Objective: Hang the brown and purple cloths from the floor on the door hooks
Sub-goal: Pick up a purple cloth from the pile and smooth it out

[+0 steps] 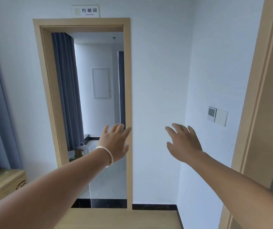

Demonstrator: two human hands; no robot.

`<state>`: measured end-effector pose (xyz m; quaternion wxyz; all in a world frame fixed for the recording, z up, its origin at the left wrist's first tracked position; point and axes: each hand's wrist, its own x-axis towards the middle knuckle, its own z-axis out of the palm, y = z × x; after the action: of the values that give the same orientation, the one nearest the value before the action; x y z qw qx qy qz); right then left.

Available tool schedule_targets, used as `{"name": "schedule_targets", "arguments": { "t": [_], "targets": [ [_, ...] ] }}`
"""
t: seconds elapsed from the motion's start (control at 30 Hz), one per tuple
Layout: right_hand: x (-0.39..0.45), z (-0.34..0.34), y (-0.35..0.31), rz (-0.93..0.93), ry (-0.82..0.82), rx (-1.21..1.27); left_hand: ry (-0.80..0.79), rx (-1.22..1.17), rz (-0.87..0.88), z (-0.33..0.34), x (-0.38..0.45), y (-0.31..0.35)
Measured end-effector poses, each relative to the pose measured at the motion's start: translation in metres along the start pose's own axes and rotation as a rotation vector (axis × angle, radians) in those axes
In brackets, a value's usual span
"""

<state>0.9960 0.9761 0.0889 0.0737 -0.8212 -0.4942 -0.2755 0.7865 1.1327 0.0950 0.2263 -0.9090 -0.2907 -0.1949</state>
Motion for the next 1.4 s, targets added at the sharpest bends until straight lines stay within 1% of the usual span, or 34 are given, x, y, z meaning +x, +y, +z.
{"name": "schedule_targets", "arguments": {
  "t": [0.37, 0.6, 0.73, 0.87, 0.97, 1.13, 1.27, 1.4],
  "targets": [
    [0.165, 0.077, -0.014, -0.02, 0.022, 0.0, 0.083, -0.043, -0.032, 0.094, 0.146, -0.072],
    [0.252, 0.132, -0.038, -0.054, 0.042, 0.024, 0.028, -0.002, -0.075, 0.144, 0.201, -0.126],
    [0.298, 0.166, -0.067, -0.129, 0.042, 0.067, 0.005, 0.025, -0.114, 0.181, 0.219, -0.16],
    [0.352, 0.2, -0.105, -0.223, 0.058, 0.129, -0.024, 0.073, -0.194, 0.221, 0.23, -0.202],
    [0.398, 0.226, -0.141, -0.318, 0.083, 0.168, -0.076, 0.145, -0.267, 0.245, 0.232, -0.236],
    [0.479, 0.264, -0.211, -0.503, 0.12, 0.269, -0.138, 0.259, -0.463, 0.264, 0.235, -0.298],
    [0.524, 0.286, -0.275, -0.627, 0.114, 0.369, -0.225, 0.339, -0.57, 0.27, 0.216, -0.336],
    [0.537, 0.303, -0.349, -0.754, 0.093, 0.443, -0.314, 0.378, -0.711, 0.276, 0.176, -0.369]
  ]
}}
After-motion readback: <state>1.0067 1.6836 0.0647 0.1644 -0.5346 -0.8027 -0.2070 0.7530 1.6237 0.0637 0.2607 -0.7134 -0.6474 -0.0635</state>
